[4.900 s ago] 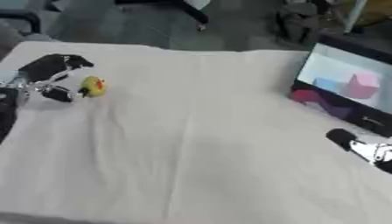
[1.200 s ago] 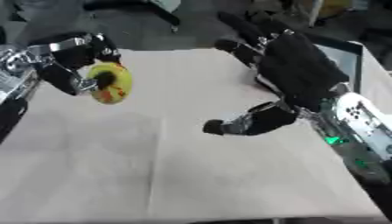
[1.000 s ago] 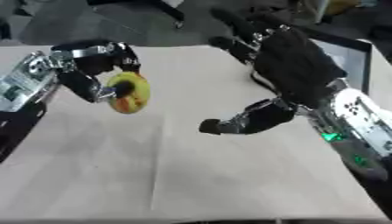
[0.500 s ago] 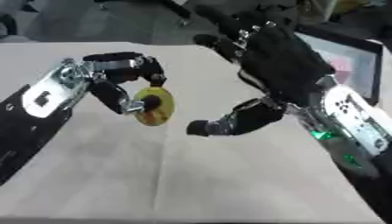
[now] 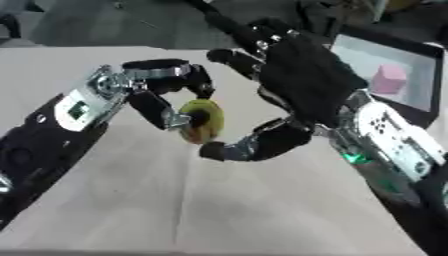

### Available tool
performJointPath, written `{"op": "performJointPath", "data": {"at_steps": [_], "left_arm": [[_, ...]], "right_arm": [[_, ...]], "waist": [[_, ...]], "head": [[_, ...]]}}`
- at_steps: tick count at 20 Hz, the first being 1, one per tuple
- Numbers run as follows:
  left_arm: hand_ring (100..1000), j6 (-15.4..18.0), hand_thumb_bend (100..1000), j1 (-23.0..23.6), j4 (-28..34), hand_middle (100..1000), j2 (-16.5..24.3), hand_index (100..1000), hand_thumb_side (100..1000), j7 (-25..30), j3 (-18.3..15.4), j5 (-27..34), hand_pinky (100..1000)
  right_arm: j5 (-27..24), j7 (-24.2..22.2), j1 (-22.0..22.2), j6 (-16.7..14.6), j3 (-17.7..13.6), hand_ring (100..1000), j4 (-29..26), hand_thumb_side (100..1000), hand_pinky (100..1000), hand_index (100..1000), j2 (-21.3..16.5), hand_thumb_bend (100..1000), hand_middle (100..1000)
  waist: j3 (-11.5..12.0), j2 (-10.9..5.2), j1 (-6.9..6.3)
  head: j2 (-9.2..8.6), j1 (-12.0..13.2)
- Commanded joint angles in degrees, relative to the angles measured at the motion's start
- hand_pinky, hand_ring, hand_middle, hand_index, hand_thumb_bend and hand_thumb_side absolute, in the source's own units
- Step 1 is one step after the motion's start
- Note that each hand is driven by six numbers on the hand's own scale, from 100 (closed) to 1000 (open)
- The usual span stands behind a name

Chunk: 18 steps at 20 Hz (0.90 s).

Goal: Pick up the objects with one hand, pass them to the other hand, and then place them into the box on the other side of the table.

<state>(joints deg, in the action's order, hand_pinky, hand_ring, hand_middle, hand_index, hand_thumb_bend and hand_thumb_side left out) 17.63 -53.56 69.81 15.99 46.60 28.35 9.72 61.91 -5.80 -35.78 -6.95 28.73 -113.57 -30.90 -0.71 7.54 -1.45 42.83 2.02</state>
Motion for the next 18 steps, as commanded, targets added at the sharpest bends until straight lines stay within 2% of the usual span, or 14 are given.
{"op": "performJointPath", "data": {"at_steps": [1,9,18], "left_arm": [[357,3.6,100,-1.8,0.9,319,-0.2,422,247,5.4,-0.3,1.2,531],[357,-1.8,100,-2.9,2.7,319,-1.1,422,279,5.4,-0.9,4.5,531],[358,-6.5,100,-3.3,4.4,320,-1.0,422,304,5.4,-1.7,7.1,533]], "right_arm": [[0.5,-0.4,-0.7,0.1,-0.2,767,-1.0,1000,820,831,-0.1,615,1000],[1.8,-1.1,0.0,0.3,0.3,770,-1.0,1000,855,833,-0.1,541,1000],[4.3,-2.4,0.5,-1.0,0.7,773,-1.0,976,924,845,-0.2,501,1000]], "waist": [[0.0,-0.63,0.05],[0.2,-0.54,0.19],[-0.1,-0.56,0.09]], "head": [[-0.78,0.1],[-0.15,-0.3],[0.58,-0.2]]}}
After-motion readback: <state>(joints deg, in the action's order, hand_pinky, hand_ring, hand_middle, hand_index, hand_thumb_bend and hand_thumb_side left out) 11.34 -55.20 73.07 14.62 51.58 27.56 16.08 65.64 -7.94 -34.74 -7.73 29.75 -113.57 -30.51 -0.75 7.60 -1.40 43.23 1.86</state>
